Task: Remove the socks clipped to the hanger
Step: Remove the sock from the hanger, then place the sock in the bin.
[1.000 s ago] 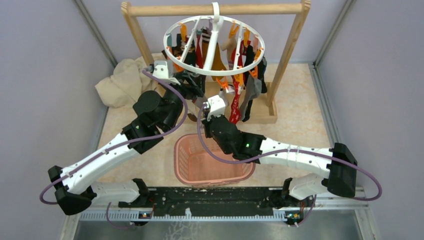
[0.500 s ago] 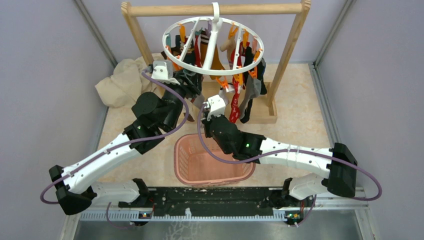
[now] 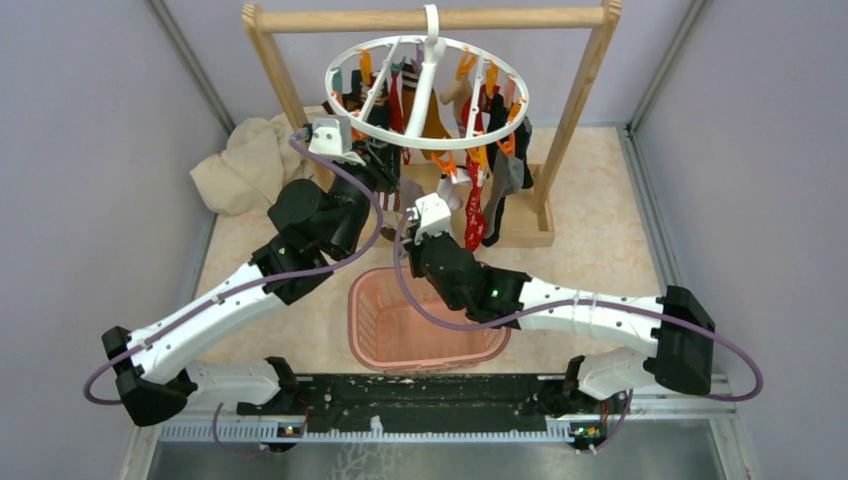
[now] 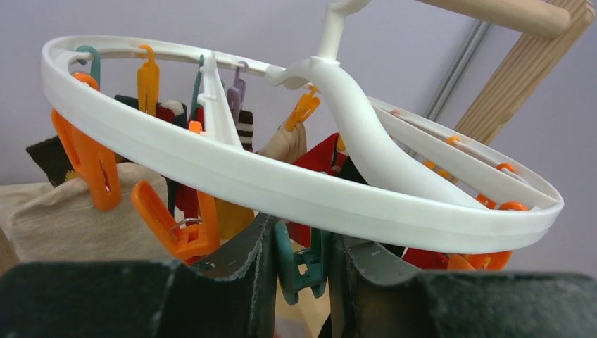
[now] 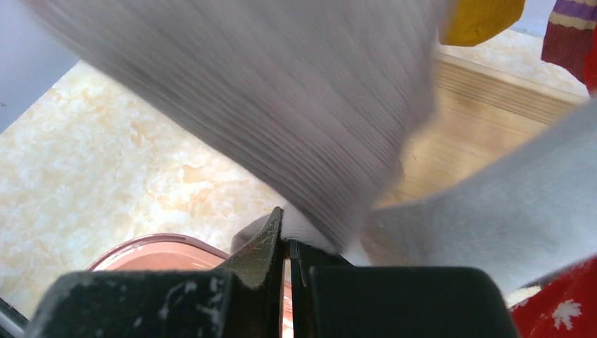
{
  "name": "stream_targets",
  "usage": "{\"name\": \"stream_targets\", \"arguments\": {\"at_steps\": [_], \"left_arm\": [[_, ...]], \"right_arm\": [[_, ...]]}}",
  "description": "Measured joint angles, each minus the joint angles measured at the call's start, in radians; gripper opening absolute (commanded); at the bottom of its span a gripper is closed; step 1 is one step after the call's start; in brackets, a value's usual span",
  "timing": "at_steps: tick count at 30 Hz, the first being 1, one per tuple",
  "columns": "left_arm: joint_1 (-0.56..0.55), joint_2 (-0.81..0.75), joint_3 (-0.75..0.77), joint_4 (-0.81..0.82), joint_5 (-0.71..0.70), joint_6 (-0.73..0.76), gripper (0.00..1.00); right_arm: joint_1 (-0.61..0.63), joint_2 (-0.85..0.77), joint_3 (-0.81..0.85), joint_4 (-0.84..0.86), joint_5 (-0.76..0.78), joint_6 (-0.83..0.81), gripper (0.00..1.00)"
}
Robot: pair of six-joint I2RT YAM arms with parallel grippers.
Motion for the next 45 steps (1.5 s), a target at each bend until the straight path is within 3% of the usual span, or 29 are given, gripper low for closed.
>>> {"name": "stream_targets", "arguments": {"at_steps": [18,26,45], "left_arm": [[0.000,-0.026,0.016,-0.026,0.003,0.000,0.26],[0.000,-0.034,0.008,-0.036,0.003,0.000,0.28],[0.000,-0.047,-0.040,-0.063,0.008,-0.008,0.43]], "right_arm": [[0.000,-0.158,-0.042,-0.041,-0.051,0.002,0.00],[0.000,-0.191,-0.024,-0.161,-0.235,-0.005,0.00],[0.001,-0.285,0.109,-0.298,-0.679,-0.020,0.00]]}}
